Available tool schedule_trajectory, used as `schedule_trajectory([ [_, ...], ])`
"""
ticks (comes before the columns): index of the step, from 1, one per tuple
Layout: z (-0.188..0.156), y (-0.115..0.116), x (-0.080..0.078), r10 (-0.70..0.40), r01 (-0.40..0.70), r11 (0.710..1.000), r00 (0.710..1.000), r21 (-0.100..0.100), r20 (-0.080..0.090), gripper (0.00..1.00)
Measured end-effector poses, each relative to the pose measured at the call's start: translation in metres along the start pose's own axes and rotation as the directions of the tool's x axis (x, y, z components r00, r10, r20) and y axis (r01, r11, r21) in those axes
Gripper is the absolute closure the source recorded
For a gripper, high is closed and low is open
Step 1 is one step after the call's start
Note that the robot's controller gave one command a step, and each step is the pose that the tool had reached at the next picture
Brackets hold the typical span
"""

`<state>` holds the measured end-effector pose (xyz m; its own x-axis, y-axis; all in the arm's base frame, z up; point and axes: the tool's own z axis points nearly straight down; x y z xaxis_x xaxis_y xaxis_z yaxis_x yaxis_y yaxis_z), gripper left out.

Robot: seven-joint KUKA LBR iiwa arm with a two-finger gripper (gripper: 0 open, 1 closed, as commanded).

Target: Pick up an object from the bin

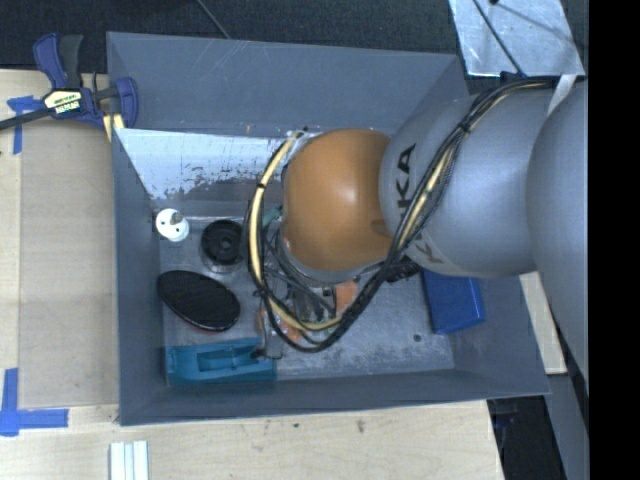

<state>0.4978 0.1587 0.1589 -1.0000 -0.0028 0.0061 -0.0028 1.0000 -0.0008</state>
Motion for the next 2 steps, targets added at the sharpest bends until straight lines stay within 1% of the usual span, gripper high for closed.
schedule_trajectory([
  [1, -0.005, -0.001, -0.002, 0.003, -0.003, 1.0, 1.0, -0.002, 0.008, 0.0],
  [2, 0.021, -0.019, -0.009, -0.047, 0.047, 0.999, 0.999, -0.003, 0.012, 0.0],
])
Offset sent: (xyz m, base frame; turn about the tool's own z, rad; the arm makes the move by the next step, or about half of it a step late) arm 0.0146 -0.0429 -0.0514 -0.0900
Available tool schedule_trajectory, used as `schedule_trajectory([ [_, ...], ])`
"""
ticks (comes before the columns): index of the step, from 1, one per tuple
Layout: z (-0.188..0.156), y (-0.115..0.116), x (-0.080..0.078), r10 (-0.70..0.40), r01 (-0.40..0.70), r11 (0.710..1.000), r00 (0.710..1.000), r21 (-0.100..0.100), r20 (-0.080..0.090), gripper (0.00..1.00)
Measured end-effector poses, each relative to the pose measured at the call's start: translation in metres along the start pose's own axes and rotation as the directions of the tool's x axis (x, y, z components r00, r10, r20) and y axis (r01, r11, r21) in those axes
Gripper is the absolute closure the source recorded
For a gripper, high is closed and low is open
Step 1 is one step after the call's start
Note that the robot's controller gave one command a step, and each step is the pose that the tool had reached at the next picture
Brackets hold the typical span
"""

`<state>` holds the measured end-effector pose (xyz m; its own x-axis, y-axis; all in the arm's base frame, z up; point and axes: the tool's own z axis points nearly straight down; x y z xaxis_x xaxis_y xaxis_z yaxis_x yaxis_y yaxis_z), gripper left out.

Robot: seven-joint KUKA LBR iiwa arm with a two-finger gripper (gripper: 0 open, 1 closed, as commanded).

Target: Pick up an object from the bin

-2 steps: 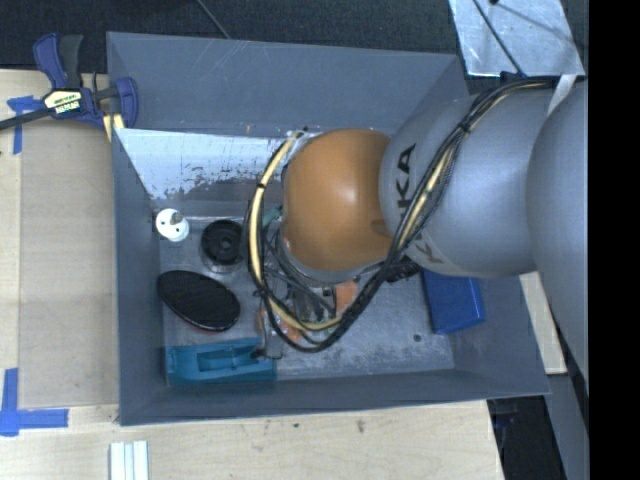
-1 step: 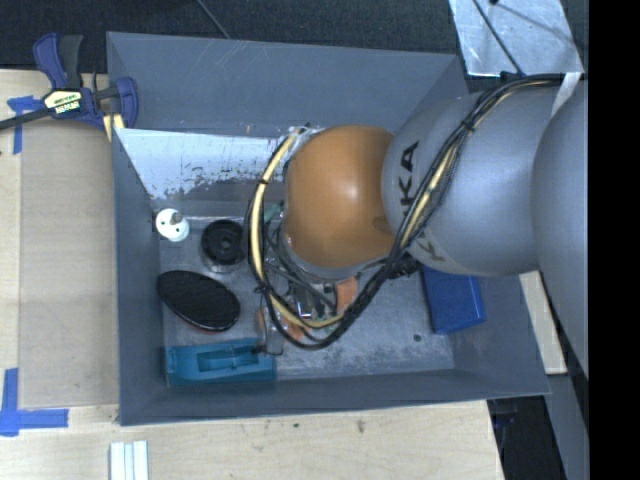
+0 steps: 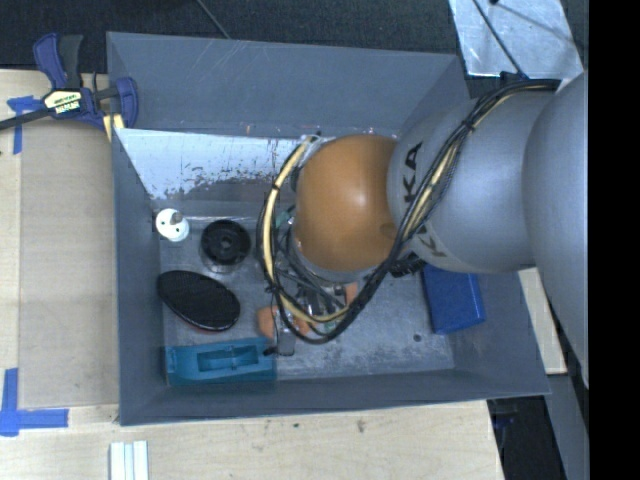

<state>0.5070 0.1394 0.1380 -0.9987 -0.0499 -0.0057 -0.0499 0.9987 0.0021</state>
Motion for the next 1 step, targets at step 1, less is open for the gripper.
schedule_trajectory([
  [1, 0.0421, -0.0166, 0.0011, -0.053, 0.053, 0.999, 0.999, 0.003, -0.003, 0.0],
])
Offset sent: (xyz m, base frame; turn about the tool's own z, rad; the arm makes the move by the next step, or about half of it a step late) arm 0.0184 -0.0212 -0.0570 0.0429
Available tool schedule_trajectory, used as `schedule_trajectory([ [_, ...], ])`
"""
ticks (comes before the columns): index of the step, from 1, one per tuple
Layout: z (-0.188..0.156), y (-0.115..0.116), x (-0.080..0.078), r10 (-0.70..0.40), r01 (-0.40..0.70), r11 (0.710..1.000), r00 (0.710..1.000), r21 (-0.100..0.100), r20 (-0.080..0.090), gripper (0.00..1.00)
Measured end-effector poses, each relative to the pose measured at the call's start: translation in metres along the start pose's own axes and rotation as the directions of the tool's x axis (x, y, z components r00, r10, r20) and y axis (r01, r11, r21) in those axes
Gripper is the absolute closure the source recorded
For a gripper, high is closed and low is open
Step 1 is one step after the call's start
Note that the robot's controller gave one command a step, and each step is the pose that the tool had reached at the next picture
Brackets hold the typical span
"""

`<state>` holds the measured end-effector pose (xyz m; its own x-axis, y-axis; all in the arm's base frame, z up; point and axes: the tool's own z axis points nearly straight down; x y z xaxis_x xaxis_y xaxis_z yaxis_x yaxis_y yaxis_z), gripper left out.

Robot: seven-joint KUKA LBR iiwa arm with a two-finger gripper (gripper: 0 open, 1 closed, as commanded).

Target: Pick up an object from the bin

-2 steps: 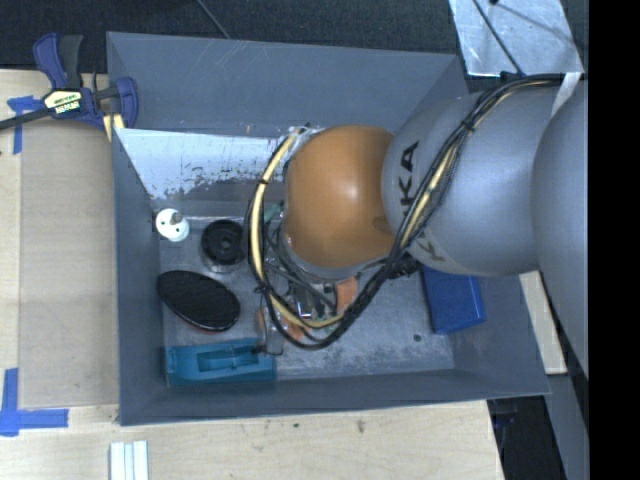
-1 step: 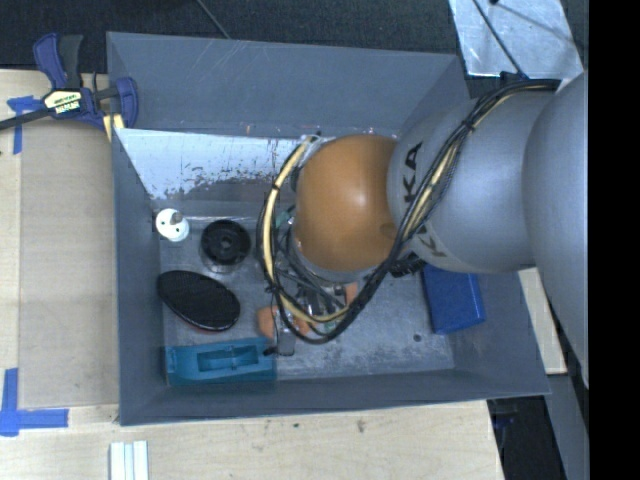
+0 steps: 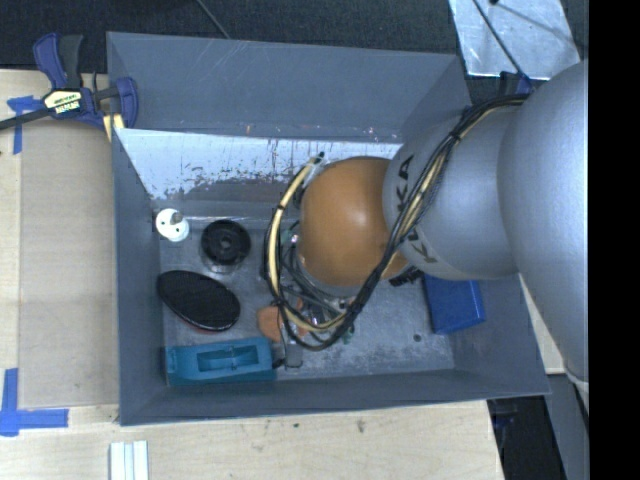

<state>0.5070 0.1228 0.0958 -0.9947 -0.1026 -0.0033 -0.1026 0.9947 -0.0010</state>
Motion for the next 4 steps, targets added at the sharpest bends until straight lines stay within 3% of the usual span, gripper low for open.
schedule_trajectory([
  [1, 0.017, -0.007, -0.012, 0.078, -0.078, 0.997, 0.997, 0.003, -0.007, 0.0],
  [2, 0.012, -0.053, -0.013, -0.001, 0.001, 1.0, 1.0, -0.001, -0.002, 1.0],
  [3, 0.012, -0.054, -0.013, -0.001, 0.001, 1.0, 1.0, -0.001, -0.003, 1.0],
  [4, -0.075, -0.046, -0.055, -0.015, 0.015, 1.0, 1.0, -0.001, 0.0, 1.0],
])
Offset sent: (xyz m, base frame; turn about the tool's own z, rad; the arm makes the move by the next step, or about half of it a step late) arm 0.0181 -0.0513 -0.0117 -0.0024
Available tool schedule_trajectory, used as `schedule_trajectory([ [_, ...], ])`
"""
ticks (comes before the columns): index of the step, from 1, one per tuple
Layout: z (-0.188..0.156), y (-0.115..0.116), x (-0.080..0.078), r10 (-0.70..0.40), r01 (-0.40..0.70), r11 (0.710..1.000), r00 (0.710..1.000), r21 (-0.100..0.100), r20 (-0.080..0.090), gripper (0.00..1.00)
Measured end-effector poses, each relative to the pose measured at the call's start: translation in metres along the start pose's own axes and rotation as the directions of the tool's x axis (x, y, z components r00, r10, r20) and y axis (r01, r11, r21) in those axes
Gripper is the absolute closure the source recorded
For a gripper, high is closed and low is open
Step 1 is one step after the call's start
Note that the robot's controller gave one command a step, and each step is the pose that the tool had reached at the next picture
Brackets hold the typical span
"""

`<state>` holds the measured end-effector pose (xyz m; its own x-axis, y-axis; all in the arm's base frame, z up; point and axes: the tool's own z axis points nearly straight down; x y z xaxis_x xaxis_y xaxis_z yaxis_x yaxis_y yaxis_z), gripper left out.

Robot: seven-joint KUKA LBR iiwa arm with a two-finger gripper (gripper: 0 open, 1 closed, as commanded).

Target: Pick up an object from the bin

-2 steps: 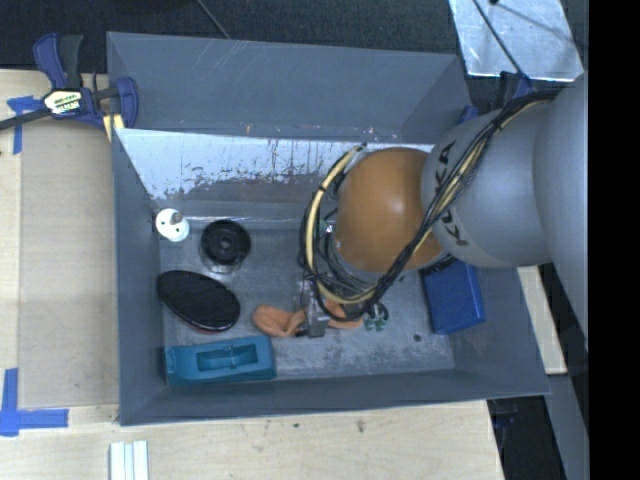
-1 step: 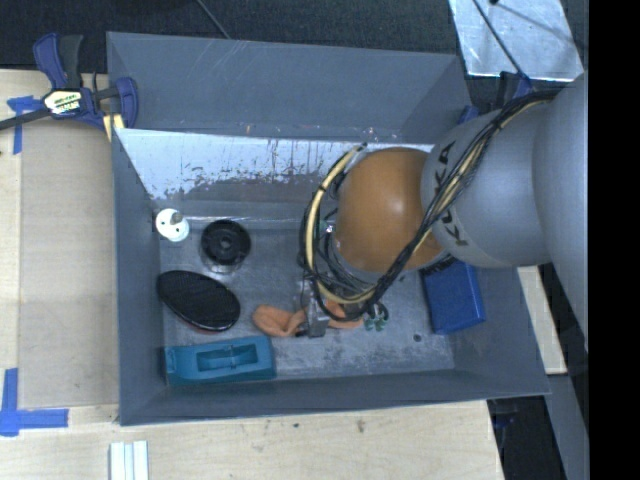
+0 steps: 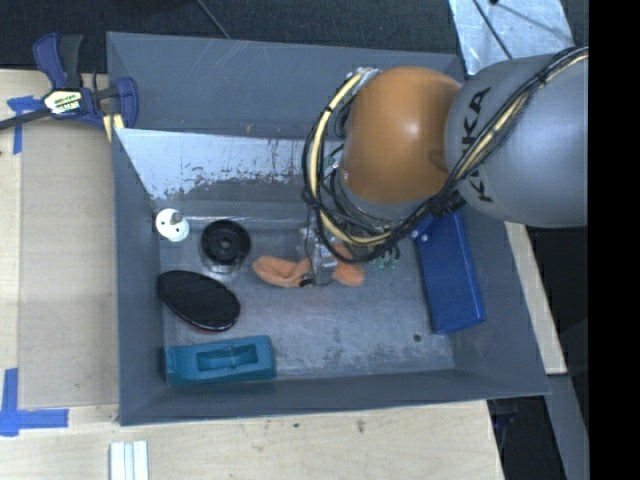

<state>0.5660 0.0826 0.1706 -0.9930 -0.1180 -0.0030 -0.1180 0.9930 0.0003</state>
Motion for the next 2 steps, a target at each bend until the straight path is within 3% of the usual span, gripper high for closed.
schedule_trajectory([
  [1, 0.0, 0.0, 0.0, 0.0, 0.0, 1.0, 1.0, 0.0, 0.0, 1.0],
  [2, -0.117, 0.002, -0.011, 0.007, -0.007, 1.0, 1.0, 0.0, 0.001, 1.0],
])
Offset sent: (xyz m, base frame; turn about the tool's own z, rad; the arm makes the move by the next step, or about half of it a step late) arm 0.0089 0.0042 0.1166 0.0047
